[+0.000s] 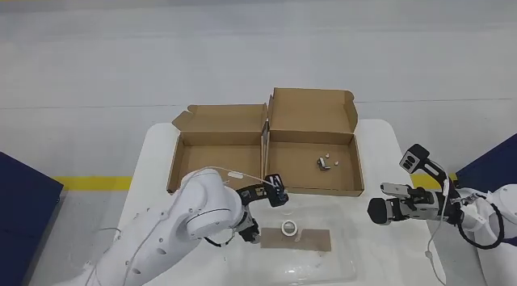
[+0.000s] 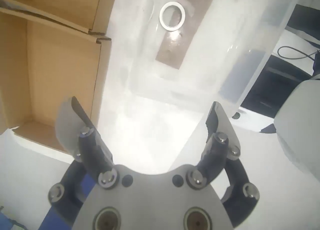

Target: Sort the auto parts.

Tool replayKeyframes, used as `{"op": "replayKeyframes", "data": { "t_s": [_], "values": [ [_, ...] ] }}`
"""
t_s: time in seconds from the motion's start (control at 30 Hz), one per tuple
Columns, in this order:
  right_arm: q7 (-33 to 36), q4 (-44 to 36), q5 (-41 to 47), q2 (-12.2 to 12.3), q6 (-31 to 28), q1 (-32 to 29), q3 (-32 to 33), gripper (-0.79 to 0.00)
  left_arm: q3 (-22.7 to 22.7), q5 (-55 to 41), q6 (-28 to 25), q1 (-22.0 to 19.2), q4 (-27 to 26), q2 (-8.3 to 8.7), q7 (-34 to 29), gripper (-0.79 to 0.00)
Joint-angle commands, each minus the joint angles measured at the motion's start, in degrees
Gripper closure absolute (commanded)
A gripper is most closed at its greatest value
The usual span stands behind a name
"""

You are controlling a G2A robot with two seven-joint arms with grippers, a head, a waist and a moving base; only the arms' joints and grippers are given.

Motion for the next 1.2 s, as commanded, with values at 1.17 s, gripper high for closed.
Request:
{"op": "replayKeyframes", "data": {
  "t_s": [1.17],
  "values": [
    [0.0,0.0,0.0,0.0,0.0,0.0,0.0,-0.785,16.4,-3.18,2.47,-11.76,9.84,-8.06,4.69,-0.785]
  ]
}}
